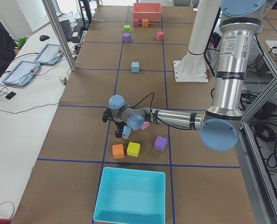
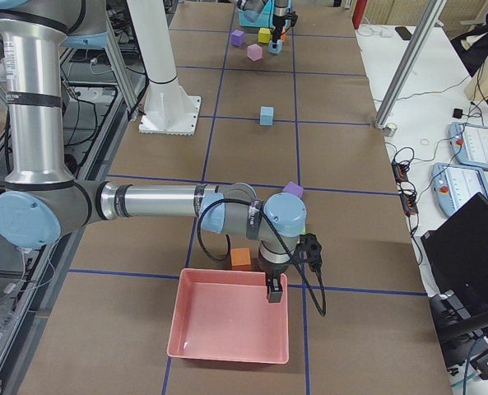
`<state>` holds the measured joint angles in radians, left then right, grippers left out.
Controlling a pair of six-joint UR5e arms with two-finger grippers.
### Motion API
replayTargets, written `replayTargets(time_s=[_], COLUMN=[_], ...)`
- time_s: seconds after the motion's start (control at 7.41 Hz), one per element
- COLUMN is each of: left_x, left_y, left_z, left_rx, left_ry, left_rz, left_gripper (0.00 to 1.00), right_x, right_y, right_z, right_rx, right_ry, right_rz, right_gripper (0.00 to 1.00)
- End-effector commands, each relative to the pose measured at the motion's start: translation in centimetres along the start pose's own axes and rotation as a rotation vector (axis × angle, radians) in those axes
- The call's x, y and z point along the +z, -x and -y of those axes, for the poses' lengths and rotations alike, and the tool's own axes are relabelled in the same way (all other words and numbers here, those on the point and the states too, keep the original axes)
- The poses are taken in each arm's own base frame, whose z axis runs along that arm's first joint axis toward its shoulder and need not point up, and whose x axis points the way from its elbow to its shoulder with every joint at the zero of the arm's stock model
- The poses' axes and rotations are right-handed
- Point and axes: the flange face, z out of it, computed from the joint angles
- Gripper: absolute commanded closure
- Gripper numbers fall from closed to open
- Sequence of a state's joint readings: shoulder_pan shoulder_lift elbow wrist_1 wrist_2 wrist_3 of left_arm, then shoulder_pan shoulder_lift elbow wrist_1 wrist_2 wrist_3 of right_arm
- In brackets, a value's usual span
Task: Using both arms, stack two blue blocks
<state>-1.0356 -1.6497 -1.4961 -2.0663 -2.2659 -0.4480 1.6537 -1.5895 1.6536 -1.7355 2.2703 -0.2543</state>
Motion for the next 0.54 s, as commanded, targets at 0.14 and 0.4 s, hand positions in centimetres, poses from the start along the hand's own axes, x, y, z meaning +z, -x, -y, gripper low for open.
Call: replayTargets(time_s=[0.14, 0.4], left_x=[0.64, 0.58], left_y=[-0.34, -0.48], left_z=[-0.1, 0.05], left_rx=[0.006, 0.008], left_ry=[0.012, 0.01], left_rz=[-0.001, -0.002], left_gripper=[0.19, 0.31], right_x=[-0.02, -0.02], right_y=[0.01, 0.01], right_z=[0.02, 0.02], right_rx=[0.001, 0.001], right_ry=[-0.001, -0.001], right_rz=[0.0, 0.0], right_gripper=[0.0, 0.0])
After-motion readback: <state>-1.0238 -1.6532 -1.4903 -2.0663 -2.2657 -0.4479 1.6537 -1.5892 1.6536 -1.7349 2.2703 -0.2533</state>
